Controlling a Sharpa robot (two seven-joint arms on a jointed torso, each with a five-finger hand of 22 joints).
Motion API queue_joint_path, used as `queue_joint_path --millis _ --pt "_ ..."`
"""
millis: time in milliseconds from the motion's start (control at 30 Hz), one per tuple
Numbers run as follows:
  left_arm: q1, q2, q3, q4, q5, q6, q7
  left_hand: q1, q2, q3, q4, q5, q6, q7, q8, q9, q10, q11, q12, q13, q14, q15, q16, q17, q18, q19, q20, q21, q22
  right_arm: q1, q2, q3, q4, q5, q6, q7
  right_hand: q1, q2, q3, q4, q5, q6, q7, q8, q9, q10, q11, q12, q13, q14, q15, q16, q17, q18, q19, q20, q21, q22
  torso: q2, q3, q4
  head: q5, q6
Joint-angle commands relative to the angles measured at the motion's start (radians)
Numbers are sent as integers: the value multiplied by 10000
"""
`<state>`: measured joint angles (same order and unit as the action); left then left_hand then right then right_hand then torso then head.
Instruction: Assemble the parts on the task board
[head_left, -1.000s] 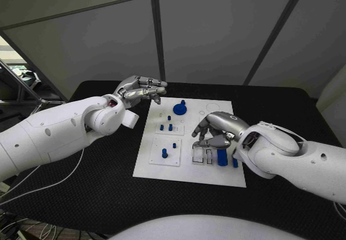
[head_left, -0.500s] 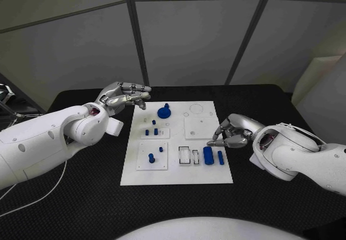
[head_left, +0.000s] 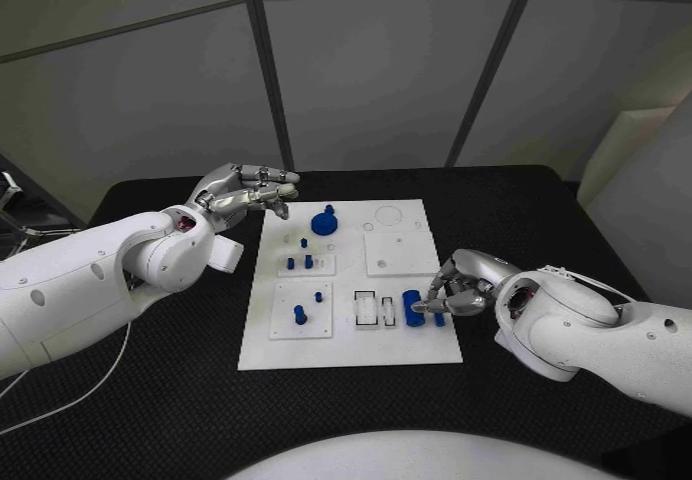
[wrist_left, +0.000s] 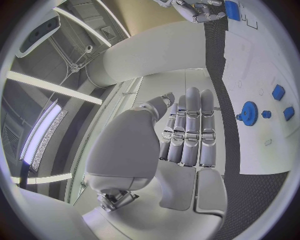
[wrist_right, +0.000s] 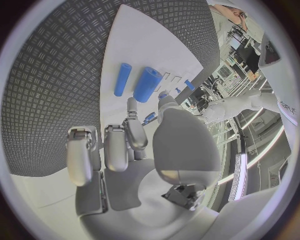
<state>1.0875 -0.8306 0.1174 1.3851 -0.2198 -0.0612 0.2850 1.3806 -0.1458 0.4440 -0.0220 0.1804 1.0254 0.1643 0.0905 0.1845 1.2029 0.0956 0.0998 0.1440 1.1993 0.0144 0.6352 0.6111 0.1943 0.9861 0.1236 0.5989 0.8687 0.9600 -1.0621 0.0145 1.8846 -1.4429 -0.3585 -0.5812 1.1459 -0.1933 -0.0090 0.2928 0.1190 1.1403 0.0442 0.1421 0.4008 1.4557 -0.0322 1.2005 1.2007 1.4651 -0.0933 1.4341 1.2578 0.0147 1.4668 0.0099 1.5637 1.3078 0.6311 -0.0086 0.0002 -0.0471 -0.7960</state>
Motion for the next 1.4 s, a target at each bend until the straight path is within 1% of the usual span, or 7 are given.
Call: queue_joint_path --millis 33,467,933,967,1033,1100,1400 --pt "4 -22 6 31 49 85 57 -53 86 -59 -25 -64 -3 36 -37 17 -35 22 17 9 26 61 -53 -12 -130 24 14 -55 -9 -96 114 6 -51 -534 109 -395 -36 -38 -40 1 39 -44 -2 35 18 -76 10 37 11 487 -45 26 9 -143 1032 38 59 2615 15 -12 -10 45 -13" --pt "-7 -42 5 25 49 104 44 -53 86 -59 -25 -64 -3 36 -37 17 -35 22 17 9 26 61 -53 -12 -130 24 14 -55 -9 -256 605 7 -321 -838 -10 -368 -13 44 -60 -6 126 -51 -10 47 186 -74 3 78 89 503 -47 65 106 -147 1040 37 71 2629 12 -12 -7 69 -58" --pt "-10 -56 4 24 49 136 17 -69 96 -71 -17 -64 0 37 -44 26 -37 23 20 18 28 65 -59 -12 -130 28 18 -69 -17 -338 1040 5 -866 -816 462 -528 343 294 105 -45 296 -7 -41 88 597 -56 -21 156 251 527 -65 132 266 -147 1040 23 71 2629 7 -18 2 119 -122" --pt "-10 -62 4 27 49 142 11 -69 96 -71 -17 -64 0 37 -44 26 -37 23 20 18 28 65 -59 -12 -130 28 18 -69 -17 -360 1055 5 -880 -808 445 -539 424 349 146 -56 367 6 -49 96 667 -52 -28 165 274 529 -70 140 286 -147 1040 20 71 2629 7 -18 -1 123 -125" --pt "-10 -68 4 29 49 147 7 -69 96 -71 -17 -64 0 37 -44 26 -37 23 20 18 28 65 -59 -12 -130 28 18 -69 -17 -378 1062 5 -881 -803 379 -543 528 379 180 -54 1147 20 -63 104 808 -48 -43 174 314 535 -86 159 333 -147 1040 4 71 2629 -4 -20 -18 144 -123" --pt "-10 -71 4 31 49 150 7 -69 96 -71 -17 -64 0 37 -44 26 -37 23 20 18 28 65 -59 -12 -130 28 18 -69 -17 -387 1058 5 -870 -800 308 -541 572 422 203 -60 1359 42 -74 113 874 -41 -53 185 340 540 -90 170 361 -147 1040 0 71 2629 -9 -21 -22 150 -127" --pt "-11 -86 4 41 49 160 9 -69 96 -71 -17 -64 0 37 -44 26 -37 23 20 18 28 65 -59 -12 -130 28 18 -69 -17 -409 907 7 -554 -515 -694 -337 689 627 281 -82 1621 120 -112 130 1090 3 -87 244 440 558 -114 214 466 -147 1040 -19 71 2629 -5 -13 -22 145 -78"
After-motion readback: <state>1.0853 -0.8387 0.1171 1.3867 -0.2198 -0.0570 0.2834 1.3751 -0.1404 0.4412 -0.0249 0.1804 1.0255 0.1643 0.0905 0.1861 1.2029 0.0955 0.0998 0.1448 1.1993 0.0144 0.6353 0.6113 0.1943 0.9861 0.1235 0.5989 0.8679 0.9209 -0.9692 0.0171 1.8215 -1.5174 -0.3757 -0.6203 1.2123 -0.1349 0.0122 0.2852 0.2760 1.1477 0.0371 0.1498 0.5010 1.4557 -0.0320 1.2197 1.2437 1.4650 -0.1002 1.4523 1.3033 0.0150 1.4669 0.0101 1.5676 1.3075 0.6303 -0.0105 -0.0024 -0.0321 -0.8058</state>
